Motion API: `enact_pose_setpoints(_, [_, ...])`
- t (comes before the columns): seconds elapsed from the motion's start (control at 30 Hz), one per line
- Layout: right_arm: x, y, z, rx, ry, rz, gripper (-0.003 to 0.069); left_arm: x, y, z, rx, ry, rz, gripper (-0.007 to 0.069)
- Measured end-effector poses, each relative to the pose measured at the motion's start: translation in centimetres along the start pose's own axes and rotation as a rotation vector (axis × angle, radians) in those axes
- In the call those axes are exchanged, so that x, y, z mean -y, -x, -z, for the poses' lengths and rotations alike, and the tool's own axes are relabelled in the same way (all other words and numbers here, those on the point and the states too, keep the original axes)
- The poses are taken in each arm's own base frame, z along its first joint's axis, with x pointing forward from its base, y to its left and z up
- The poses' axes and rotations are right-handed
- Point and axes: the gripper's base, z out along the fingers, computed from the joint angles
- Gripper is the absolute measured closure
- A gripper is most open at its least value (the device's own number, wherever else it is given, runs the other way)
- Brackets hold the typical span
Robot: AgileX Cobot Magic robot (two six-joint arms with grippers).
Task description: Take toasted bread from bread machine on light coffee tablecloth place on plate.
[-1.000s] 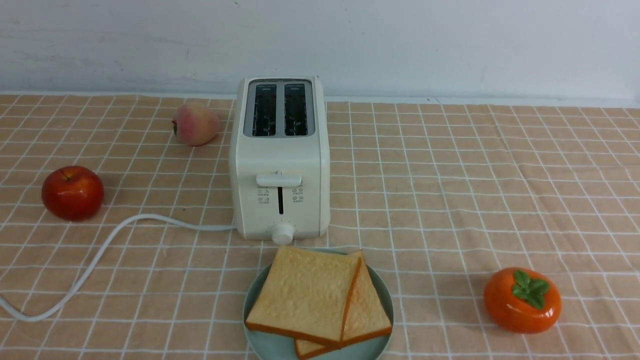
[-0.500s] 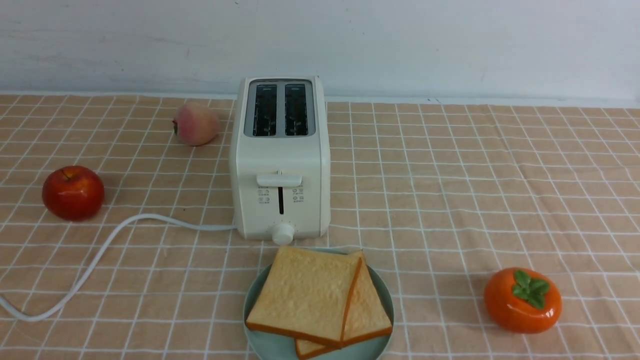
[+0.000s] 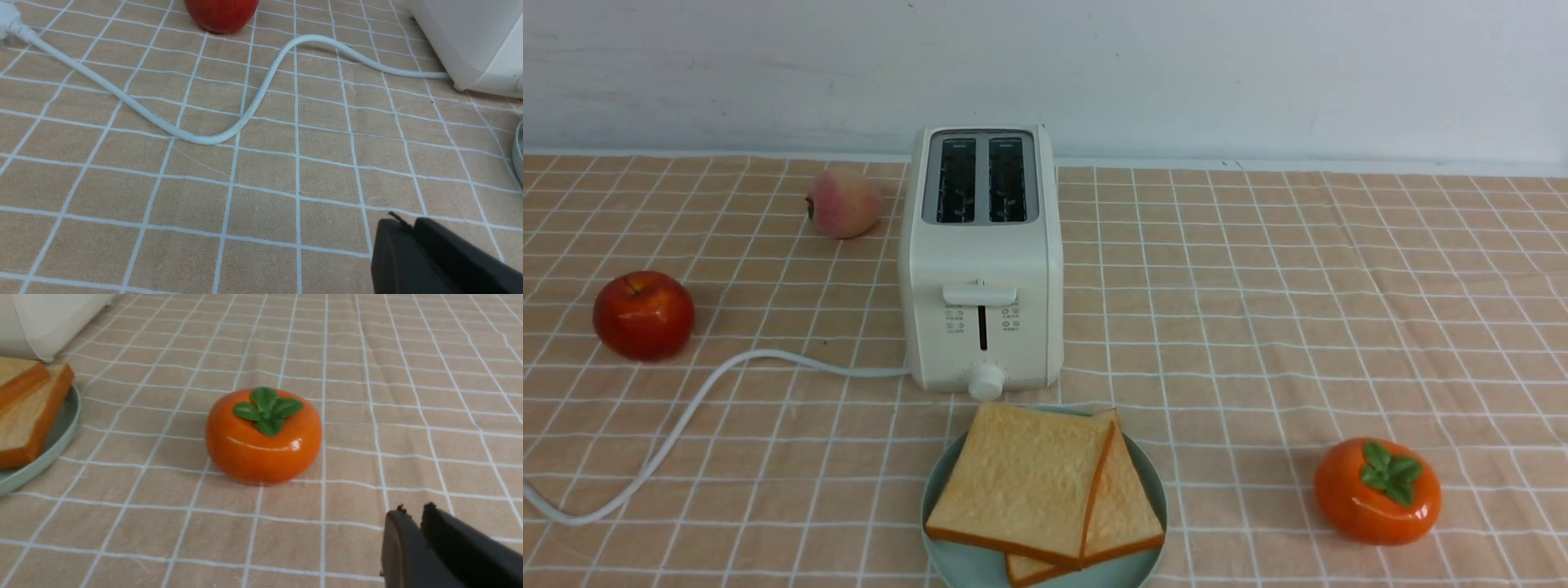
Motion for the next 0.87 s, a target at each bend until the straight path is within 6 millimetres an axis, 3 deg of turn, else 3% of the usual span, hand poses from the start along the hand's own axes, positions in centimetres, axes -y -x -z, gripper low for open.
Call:
enact_pose_setpoints(0.2, [0.77, -0.06, 0.06, -0.010, -0.085, -0.051, 0.0580, 0.00, 0.00, 0.00, 0.000, 0.000, 0.000, 0.0571])
enact_pose_setpoints(0.43, [0.59, -0.11, 0.06, -0.021, -0.068, 0.011, 0.0571, 0.00, 0.00, 0.00, 0.000, 0.000, 0.000, 0.0568])
enact_pose_setpoints(0.87, [0.69, -0.10, 0.08, -0.019, -0.105, -0.039, 0.0562, 0.00, 0.00, 0.00, 0.000, 0.000, 0.000, 0.0552])
